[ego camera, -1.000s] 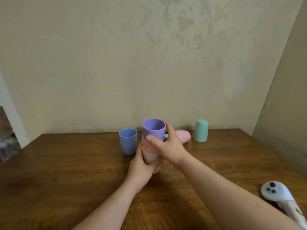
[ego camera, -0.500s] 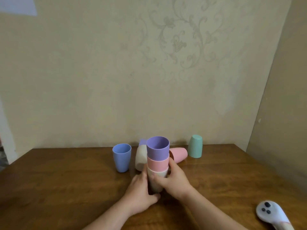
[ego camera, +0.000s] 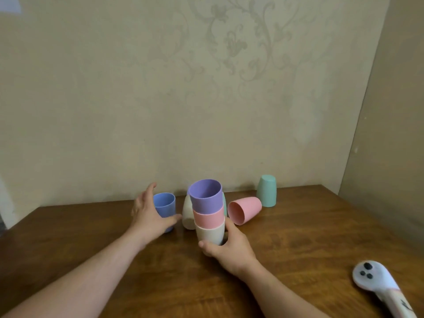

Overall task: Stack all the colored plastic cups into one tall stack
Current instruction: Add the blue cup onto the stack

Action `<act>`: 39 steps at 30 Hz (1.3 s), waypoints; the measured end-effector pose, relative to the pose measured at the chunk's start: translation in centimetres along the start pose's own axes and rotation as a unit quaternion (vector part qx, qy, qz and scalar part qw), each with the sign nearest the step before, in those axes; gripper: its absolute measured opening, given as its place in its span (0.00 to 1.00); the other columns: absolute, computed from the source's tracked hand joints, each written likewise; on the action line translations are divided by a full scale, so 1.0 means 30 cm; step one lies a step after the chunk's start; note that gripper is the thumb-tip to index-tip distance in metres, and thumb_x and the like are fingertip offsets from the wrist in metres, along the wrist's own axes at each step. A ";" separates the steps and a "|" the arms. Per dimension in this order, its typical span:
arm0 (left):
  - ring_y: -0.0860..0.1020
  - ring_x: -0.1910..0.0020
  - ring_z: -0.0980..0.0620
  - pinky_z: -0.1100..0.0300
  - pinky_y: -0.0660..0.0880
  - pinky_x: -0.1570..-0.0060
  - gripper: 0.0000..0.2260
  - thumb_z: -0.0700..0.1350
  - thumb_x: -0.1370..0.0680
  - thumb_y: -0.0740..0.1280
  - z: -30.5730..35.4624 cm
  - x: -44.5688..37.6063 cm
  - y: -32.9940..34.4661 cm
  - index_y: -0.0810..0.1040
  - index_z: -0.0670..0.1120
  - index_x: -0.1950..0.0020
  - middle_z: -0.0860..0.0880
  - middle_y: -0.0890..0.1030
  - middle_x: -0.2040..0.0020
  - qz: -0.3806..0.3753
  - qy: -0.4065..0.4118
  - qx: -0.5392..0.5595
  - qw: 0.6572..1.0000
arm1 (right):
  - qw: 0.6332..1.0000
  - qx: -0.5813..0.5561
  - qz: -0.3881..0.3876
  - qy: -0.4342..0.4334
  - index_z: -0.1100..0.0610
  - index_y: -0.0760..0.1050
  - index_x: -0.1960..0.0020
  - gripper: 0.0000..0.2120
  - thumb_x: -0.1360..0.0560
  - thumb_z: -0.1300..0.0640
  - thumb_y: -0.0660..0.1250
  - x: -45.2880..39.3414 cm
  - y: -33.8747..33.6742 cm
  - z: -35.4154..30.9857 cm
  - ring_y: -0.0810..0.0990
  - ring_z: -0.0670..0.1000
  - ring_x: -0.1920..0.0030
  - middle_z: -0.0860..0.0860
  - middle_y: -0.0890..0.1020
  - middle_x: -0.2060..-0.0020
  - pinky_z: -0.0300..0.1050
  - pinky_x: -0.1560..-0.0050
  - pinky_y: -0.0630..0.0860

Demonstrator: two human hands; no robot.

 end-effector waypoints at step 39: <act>0.86 0.40 0.58 0.57 0.84 0.42 0.36 0.57 0.35 0.82 0.345 0.193 0.192 0.70 0.68 0.32 0.59 0.86 0.38 -0.089 0.088 0.327 0.937 | 0.995 0.087 -0.042 -0.028 0.41 0.66 0.24 0.38 0.29 0.40 0.79 0.044 -0.034 -0.028 0.79 0.46 0.37 0.42 0.81 0.34 0.51 0.35 0.77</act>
Point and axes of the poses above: each hand's wrist, its own x-axis away from the middle knuckle, its own y-axis out of the palm, z = x × y, the point moved 4 cm from there along -x, towards the middle knuckle
